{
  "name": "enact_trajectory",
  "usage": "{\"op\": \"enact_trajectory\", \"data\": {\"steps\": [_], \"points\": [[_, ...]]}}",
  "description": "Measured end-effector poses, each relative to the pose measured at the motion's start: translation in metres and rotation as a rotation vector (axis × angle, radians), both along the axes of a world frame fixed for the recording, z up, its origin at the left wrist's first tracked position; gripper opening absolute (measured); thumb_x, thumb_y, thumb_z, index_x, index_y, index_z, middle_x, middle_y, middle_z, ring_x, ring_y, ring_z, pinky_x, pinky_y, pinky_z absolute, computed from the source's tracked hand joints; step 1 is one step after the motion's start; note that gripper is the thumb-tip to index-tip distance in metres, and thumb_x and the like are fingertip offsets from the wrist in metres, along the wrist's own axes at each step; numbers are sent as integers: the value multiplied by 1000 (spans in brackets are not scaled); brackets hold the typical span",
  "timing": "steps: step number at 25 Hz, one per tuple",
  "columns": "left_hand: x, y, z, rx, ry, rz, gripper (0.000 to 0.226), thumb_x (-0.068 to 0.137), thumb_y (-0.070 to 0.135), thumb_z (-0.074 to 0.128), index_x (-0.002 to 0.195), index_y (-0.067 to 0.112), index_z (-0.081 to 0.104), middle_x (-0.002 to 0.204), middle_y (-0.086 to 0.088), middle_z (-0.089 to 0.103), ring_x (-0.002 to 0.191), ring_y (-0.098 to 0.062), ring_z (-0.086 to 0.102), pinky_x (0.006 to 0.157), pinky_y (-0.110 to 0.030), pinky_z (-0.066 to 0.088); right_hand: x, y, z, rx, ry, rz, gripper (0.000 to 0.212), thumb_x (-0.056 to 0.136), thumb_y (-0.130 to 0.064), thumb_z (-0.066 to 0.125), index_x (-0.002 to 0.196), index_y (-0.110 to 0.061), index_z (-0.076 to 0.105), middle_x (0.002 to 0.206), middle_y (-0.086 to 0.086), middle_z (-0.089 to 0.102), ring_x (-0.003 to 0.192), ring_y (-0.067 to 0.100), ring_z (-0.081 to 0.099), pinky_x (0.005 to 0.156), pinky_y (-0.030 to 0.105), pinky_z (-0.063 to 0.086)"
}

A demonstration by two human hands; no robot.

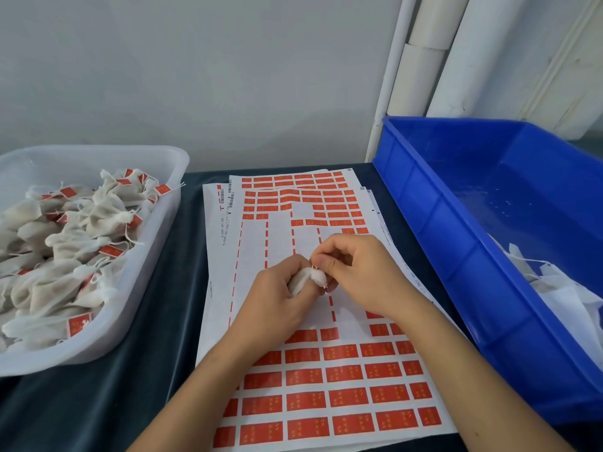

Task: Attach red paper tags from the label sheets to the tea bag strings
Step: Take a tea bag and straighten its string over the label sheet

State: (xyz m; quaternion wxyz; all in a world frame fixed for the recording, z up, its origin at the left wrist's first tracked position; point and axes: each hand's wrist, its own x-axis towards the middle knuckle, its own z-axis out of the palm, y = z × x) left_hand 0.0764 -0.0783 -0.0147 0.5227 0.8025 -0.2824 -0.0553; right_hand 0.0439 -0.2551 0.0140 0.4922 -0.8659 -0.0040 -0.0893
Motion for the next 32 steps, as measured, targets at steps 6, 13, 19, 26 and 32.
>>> {"op": "enact_trajectory", "data": {"steps": [6,13,19,26,32], "points": [[-1,-2,-3,-4,-48,76,18,103,48,54,93,35,61,84,13,66,76,-13,64,62,-26,55,-8,7,-16,220,91,-52,11,102,-21,63,97,-22,73,79,-5,75,70,17,74,62,25,59],[5,-4,-5,-77,-5,211,10,101,39,59,94,33,64,89,21,68,88,-4,66,68,-9,52,-10,15,-24,65,24,-72,15,103,-22,62,94,-32,69,82,-16,71,74,10,71,64,19,58],[11,-2,-3,-104,56,251,11,99,32,64,89,31,68,82,17,69,83,-4,66,66,-9,51,-6,14,-20,-32,-31,-78,15,102,-29,62,94,-41,67,90,-27,68,88,0,67,71,19,57],[10,-4,-3,-66,101,232,13,99,33,63,89,28,69,81,13,70,80,-8,69,63,-15,56,-3,21,-22,116,-176,-98,7,98,-34,68,104,-37,71,106,-24,69,108,1,64,84,15,54],[7,-3,3,-82,145,85,14,96,26,67,86,23,76,81,7,73,80,-14,69,67,-19,58,-2,21,-33,111,-99,-146,13,104,-29,59,94,-38,62,95,-27,65,97,-3,62,75,9,53]]}}
